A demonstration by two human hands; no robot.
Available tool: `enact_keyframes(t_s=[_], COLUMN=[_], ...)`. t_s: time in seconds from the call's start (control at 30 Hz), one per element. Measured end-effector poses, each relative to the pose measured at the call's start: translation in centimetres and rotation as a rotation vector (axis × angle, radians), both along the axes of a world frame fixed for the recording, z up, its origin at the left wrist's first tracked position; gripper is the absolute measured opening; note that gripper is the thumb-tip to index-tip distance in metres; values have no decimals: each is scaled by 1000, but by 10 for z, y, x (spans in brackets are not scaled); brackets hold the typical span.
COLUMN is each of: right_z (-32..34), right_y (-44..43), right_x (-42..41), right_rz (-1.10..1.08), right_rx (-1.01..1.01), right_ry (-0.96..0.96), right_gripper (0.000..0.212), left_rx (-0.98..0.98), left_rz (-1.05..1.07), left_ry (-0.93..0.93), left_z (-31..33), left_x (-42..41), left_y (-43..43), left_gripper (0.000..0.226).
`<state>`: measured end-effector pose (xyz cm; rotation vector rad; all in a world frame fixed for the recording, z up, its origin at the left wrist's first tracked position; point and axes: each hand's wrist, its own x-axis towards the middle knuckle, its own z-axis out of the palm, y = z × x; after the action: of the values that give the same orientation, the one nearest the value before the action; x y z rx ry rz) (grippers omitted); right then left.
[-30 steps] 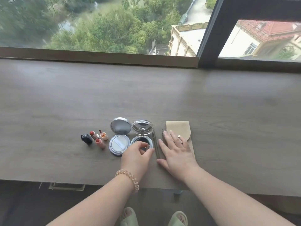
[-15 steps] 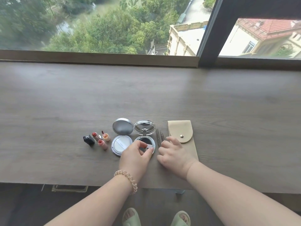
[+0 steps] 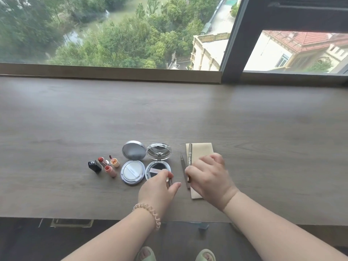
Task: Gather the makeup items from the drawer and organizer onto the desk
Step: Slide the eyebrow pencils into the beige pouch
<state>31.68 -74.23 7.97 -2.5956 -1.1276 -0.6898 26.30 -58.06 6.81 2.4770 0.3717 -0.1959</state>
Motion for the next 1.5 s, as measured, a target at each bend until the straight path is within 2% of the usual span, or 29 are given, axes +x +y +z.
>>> enact_keyframes(t_s=[0.07,0.17,0.4,0.5,0.57,0.67,0.73,0.8,0.83,0.9,1.03,1.2,1.5], right_z=[10,20,24,34,43,59,68,75,79,84,87,85,86], right_y=[-12,-26,-47,-46,-40,-26,-16,-7,-3,2,14,18,21], right_x=[2,2,-7,-7,-1,10,16,19,20,23,20,19,25], right_rz=[-101,-194,-237,-308,-369,-323,-303,-297,-291,-282,-311,-434,-668], right_rx=[139,209,293,448,701,1147,1320,1409,1434,1425,1242,1189,1208], right_ry=[61,125,214,397,619,917,1044,1124,1162,1252,1371,1368,1454], right_gripper=[8,8,11,8,7,11,13,12,12,10,5,19,22], left_rx=[129,238,256,182,93,-55,-209,-409,-482,-512,-494,-344,-190], left_rz=[-85,-139,-108,-42,-22,-61,-69,-38,-27,-31,-74,-110,-204], left_ry=[24,65,86,25,-64,-180,-177,-169,-177,-214,-235,-232,-135], left_z=[2,2,5,11,17,27,37,50,56,64,69,69,85], left_x=[7,21,35,31,30,33,36,37,37,36,32,25,30], left_y=[-10,-25,-39,-33,-28,-23,-22,-20,-18,-14,-7,2,-2], left_gripper=[36,33,23,29,36,44,36,15,10,20,19,25,32])
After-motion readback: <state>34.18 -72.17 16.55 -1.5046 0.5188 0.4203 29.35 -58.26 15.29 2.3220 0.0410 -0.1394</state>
